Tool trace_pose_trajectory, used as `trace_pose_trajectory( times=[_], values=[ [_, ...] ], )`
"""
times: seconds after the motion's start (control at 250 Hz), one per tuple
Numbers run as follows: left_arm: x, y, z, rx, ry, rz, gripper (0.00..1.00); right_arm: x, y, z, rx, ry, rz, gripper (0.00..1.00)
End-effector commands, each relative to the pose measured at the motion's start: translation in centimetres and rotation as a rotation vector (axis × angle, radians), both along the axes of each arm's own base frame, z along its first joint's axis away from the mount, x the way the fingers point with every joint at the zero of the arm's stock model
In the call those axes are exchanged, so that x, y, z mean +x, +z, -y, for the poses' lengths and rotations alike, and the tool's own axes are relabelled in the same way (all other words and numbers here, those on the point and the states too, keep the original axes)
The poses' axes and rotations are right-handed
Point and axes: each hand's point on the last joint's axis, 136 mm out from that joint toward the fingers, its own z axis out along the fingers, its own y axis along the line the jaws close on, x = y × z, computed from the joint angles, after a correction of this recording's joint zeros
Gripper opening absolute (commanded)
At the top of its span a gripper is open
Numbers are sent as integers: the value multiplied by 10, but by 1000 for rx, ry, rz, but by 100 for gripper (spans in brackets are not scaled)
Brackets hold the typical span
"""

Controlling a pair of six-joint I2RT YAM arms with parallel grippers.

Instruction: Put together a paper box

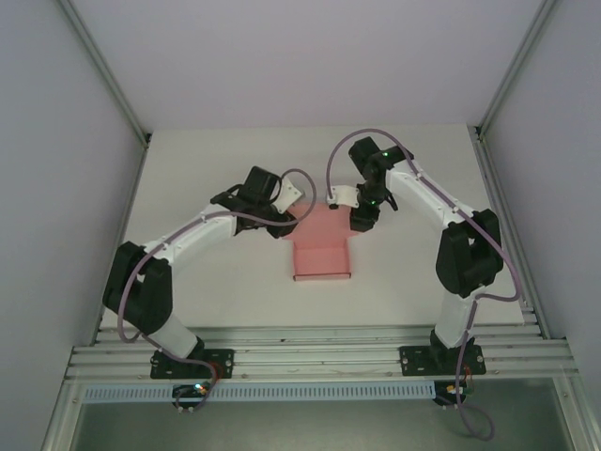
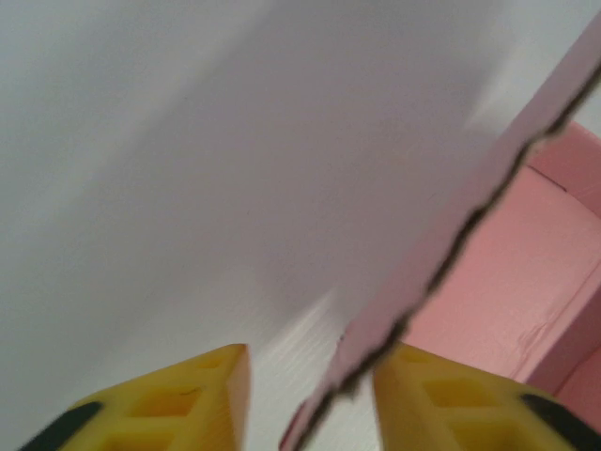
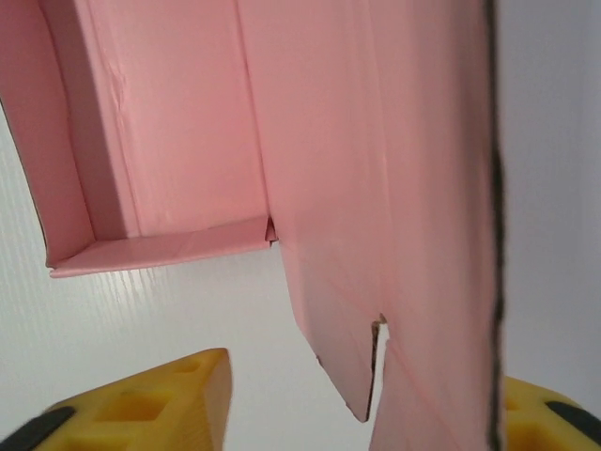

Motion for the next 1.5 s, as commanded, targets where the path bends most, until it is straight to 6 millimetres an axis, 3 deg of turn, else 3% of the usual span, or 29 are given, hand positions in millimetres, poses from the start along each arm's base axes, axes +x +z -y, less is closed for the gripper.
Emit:
trace_pose_trajectory(
  times=[0.0,0.12,0.216,0.292,0.379,0.583,0.811,1.078,1.226,1.318,1.414,1.498],
  values=[
    [-2,1,-2,50,-25,12,30,5,4,-1,10,-24,33,38],
    [-4,1,-1,59,-39,21,21,5,-3,-2,11,-34,12,38],
    [-5,-1,1,74,-46,24,15,4,-5,-2,14,-47,4,23],
    [-5,-4,-1,96,-38,34,0,4,-5,0,9,-61,17,8],
    [-4,-3,-3,124,-25,50,0,3,-3,3,11,-69,34,0],
    [4,14,-3,109,86,112,0,16,11,2,63,-205,138,0],
    [27,45,-9,27,367,193,0,43,62,-14,270,-549,350,0],
    [41,55,12,-155,537,169,0,56,92,-39,670,-1003,258,0],
    [40,48,24,-218,546,122,0,70,100,-36,817,-1198,231,0],
    [44,40,19,-236,598,116,0,73,102,-44,936,-1270,166,0],
    [44,34,21,-264,601,117,0,73,93,-58,1035,-1286,69,0],
    [47,28,18,-282,625,134,0,69,80,-66,1024,-1271,60,0]
  ],
)
